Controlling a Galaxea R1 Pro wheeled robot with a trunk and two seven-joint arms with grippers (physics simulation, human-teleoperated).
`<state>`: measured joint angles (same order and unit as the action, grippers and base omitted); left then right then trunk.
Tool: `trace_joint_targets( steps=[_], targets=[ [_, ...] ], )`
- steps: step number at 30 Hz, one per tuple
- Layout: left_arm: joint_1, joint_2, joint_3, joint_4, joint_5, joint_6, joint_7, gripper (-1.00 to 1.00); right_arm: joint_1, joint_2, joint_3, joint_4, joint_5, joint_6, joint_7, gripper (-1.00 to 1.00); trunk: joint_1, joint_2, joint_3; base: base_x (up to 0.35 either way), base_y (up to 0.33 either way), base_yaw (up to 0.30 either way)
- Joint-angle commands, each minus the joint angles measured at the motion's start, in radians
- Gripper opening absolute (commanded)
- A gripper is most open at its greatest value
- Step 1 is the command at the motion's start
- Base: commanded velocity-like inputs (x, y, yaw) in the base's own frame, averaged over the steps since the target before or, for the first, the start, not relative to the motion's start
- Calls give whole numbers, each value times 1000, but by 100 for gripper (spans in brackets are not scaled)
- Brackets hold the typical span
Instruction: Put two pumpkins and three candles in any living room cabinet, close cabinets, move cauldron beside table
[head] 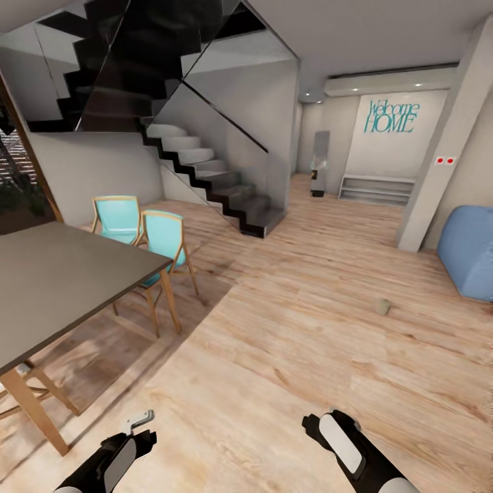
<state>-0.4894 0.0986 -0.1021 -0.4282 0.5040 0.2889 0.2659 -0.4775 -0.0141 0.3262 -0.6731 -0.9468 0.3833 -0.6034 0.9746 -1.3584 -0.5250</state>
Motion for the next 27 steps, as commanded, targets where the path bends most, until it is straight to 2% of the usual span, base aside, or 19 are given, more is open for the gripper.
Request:
trace_joint_targets(
  steps=[1,15,21,27],
  targets=[
    [0,1,-9,-3,10,4,9,100,-1,-1,6,8,-5,1,-5,100,1,-1,-2,330,2,-256],
    [0,1,-10,-3,11,4,9,100,-1,0,6,19,-4,-8,-4,100,1,-1,-14,330,-13,-240],
    [0,1,-10,-1,11,4,9,100,-1,0,7,39,-3,-46,-4,100,1,-1,-17,330,-91,-45],
    [0,1,-10,13,9,3,9,100,-1,0,7,47,-3,-50,-4,100,1,-1,-17,330,-106,-2]
  ],
)
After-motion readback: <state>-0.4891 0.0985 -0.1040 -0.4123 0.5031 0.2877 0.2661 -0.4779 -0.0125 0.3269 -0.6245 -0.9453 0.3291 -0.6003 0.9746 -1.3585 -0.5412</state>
